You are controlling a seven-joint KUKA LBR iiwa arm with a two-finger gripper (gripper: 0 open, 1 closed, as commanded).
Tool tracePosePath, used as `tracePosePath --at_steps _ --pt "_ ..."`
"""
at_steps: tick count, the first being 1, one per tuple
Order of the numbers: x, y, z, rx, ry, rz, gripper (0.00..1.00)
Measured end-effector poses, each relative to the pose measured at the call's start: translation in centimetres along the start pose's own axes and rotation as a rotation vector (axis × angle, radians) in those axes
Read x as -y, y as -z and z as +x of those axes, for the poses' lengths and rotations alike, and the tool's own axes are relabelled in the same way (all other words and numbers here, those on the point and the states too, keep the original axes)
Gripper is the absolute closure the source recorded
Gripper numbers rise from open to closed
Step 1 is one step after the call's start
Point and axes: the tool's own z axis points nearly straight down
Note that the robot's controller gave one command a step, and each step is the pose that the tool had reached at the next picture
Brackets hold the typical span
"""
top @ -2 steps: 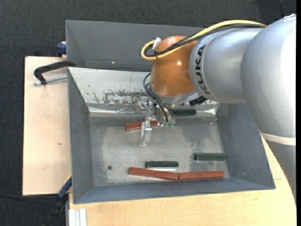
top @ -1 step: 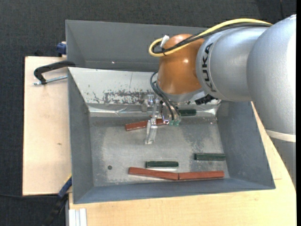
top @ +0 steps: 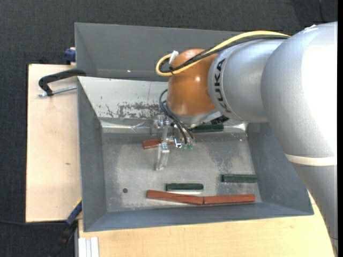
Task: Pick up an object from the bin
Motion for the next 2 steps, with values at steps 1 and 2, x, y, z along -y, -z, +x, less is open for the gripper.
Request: tracePosePath --at_steps 1,2 --pt "1.4 0.0 -0.3 0.001 -0.010 -0.001 1.00" --pt "1.4 1.1 -0.3 0.003 -0.011 -0.001 1.00"
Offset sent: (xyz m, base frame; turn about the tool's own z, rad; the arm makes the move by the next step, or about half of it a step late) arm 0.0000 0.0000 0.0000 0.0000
